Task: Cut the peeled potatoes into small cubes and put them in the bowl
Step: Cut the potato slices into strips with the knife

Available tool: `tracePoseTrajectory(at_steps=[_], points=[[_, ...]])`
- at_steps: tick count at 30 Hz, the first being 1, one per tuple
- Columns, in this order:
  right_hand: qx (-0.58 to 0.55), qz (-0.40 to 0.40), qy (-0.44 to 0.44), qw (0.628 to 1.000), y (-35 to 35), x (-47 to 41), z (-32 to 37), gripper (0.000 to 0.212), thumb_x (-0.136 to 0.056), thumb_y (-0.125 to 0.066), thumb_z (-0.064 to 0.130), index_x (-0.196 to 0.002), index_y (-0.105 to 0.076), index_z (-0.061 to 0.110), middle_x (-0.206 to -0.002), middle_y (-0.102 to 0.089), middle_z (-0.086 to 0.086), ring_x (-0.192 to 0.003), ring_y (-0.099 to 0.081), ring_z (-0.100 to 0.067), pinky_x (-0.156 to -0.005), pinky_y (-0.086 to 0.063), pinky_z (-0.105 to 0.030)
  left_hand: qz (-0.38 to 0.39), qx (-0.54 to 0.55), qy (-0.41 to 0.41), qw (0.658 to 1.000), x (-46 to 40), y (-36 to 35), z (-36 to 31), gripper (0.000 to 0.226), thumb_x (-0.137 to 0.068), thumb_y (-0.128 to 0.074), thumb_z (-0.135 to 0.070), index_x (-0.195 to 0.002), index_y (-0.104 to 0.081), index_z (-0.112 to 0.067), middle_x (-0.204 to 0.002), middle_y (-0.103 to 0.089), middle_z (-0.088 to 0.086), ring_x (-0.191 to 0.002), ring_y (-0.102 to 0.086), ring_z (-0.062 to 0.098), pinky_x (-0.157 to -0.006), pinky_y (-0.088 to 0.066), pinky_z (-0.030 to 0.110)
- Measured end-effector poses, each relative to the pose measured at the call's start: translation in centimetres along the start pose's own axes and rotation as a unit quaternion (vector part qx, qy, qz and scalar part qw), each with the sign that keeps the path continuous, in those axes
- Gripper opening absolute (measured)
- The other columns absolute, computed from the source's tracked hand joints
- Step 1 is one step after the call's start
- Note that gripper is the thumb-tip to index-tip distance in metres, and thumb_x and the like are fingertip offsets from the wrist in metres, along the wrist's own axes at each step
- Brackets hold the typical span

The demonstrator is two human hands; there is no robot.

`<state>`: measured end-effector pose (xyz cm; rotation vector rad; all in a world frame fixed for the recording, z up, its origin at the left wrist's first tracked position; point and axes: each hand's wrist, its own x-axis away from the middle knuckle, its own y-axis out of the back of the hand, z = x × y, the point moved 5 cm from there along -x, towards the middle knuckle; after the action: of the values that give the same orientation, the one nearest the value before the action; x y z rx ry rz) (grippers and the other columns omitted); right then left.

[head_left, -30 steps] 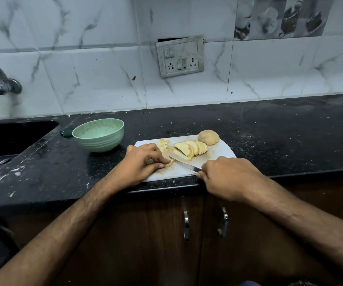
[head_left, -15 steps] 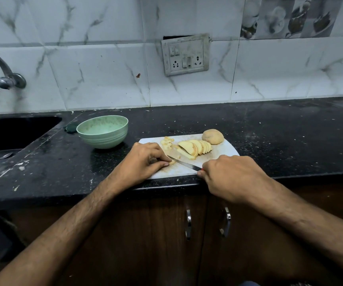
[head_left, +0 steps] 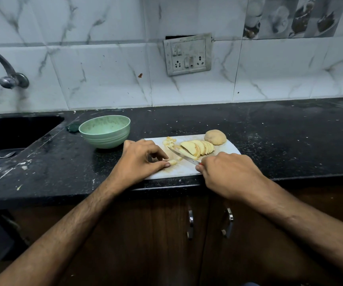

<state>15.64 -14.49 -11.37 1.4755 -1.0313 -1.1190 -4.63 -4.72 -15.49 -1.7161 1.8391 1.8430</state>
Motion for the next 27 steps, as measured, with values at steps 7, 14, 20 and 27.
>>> tracePoseTrajectory(at_steps=[7, 14, 20, 27], points=[[-0.014, 0.043, -0.010, 0.999, -0.2, 0.8, 1.1, 0.036, -0.105, -0.028, 0.043, -0.111, -0.056, 0.020, -0.112, -0.061, -0.007, -0.083, -0.044, -0.023, -0.073, -0.033, -0.036, 0.020, 0.003, 0.071, 0.997, 0.1, -0.2, 0.6, 0.012, -0.072, -0.078, -0.051, -0.072, -0.077, -0.039, -0.084, -0.064, -0.032, -0.094, -0.055, -0.006, -0.087, -0.026, 0.037], [-0.009, 0.034, -0.005, 0.999, -1.2, -0.7, 2.9, 0.030, -0.104, -0.034, 0.033, -0.119, -0.055, 0.016, -0.116, -0.060, -0.009, -0.103, -0.058, -0.029, -0.077, -0.041, -0.040, 0.036, -0.011, 0.076, 0.996, 0.1, 0.1, 0.1, 0.012, -0.077, -0.084, -0.046, -0.073, -0.075, -0.040, -0.082, -0.060, -0.036, -0.092, -0.054, -0.006, -0.088, -0.027, 0.039], [-0.061, 0.044, -0.029, 0.997, -0.5, -0.7, 1.0, 0.037, -0.105, -0.028, 0.043, -0.107, -0.055, 0.019, -0.112, -0.060, -0.007, -0.087, -0.047, -0.023, -0.075, -0.037, -0.037, 0.011, -0.012, 0.105, 0.994, 0.5, 0.6, 0.1, 0.014, -0.074, -0.085, -0.046, -0.072, -0.073, -0.038, -0.085, -0.066, -0.030, -0.099, -0.057, -0.003, -0.084, -0.020, 0.034], [-0.047, 0.065, -0.017, 0.997, -0.2, 0.6, 1.9, 0.038, -0.105, -0.029, 0.045, -0.110, -0.057, 0.019, -0.106, -0.059, -0.007, -0.082, -0.044, -0.023, -0.073, -0.037, -0.036, 0.020, 0.007, 0.116, 0.993, 0.4, 0.4, 0.1, 0.014, -0.073, -0.082, -0.040, -0.069, -0.073, -0.031, -0.081, -0.070, -0.020, -0.104, -0.062, 0.000, -0.080, -0.017, 0.029]])
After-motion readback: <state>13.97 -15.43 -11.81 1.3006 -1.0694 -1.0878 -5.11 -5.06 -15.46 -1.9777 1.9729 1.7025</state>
